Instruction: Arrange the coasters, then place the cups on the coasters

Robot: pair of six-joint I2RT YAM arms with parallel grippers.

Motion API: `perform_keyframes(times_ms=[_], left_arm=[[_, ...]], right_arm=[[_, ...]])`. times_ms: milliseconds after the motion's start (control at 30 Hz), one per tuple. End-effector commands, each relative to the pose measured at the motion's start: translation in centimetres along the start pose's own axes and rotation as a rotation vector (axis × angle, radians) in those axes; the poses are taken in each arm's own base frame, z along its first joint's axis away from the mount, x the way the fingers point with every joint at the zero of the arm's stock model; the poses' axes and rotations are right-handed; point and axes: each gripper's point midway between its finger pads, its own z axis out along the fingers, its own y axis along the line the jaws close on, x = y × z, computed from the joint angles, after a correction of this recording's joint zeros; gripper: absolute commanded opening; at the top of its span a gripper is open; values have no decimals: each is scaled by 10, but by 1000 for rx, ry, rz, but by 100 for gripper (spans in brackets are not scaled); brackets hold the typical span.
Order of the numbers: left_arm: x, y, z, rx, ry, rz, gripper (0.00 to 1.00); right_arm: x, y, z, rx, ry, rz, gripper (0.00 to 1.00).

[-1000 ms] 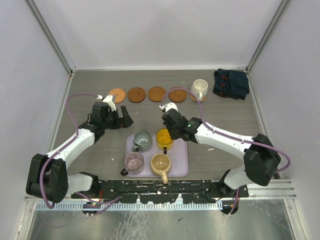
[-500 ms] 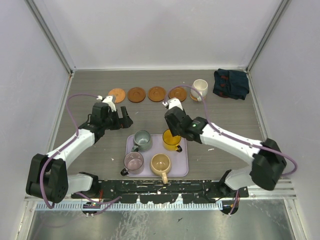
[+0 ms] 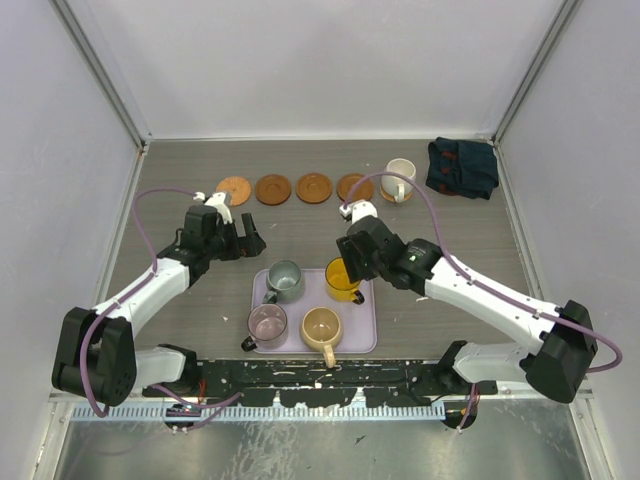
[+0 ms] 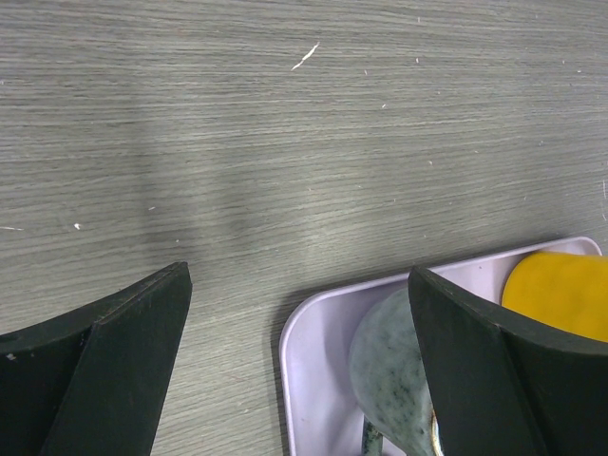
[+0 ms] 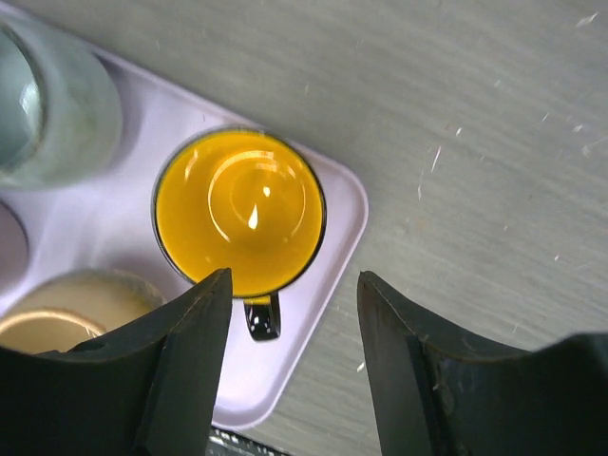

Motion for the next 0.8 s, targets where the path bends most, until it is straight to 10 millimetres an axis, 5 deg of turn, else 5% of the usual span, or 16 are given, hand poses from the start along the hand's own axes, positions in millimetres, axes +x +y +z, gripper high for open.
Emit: perform_keyframes(times_ms=[0,533,767], left_arm=[[-21,-11,-5,39,-71,24,98],[-17,-9,0,34,-57,23,98],[-15,-9,3,38,-48,19,98]], right_arm=[[33,10,0,-73,129,-28,61],[80,17,15,-126,224,-4,63],[82,17,24,-120,207,6,61]])
